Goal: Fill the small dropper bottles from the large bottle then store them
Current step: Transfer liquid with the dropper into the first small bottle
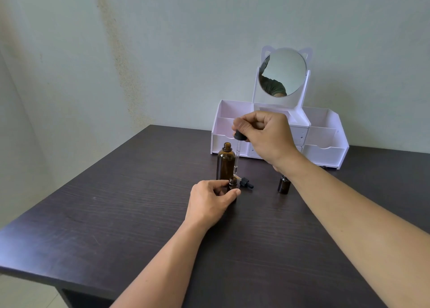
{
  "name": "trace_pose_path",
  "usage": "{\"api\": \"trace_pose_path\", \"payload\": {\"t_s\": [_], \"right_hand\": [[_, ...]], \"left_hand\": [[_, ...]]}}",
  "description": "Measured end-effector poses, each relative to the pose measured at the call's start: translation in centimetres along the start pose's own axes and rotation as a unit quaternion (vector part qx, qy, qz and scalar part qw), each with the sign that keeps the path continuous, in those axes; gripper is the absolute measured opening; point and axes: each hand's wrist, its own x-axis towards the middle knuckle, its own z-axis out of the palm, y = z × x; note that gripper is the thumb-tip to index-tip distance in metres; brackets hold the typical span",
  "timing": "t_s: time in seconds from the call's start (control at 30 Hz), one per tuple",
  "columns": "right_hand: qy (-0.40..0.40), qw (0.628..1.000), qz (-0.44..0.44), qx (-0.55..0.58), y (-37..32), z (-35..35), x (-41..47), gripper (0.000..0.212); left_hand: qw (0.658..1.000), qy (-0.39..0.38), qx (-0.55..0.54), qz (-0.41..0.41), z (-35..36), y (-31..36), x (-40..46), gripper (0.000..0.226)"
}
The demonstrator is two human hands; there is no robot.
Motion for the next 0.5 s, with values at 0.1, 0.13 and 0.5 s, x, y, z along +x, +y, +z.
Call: {"api": "trace_pose_path", "payload": {"t_s": [0.1, 0.13, 0.5], "right_hand": [[-0.003, 1.0, 0.009, -0.002, 0.3, 0.1, -0.3, 0.008], [-0.003, 1.0, 0.01, -0.004, 0.5, 0.1, -0.4, 0.008], [0.002, 1.0, 0.021, -0.024, 1.4, 0.4, -1.1, 0.014]], "left_hand": [[1.0, 0.0, 0.002, -0.001, 0.0, -0.1, 0.0, 0.039], [1.0, -0.001, 0.001, 0.0, 0.0, -0.1, 0.0, 0.04], [1.0, -0.016, 0.01, 0.001, -0.1, -0.3, 0.1, 0.044]]}}
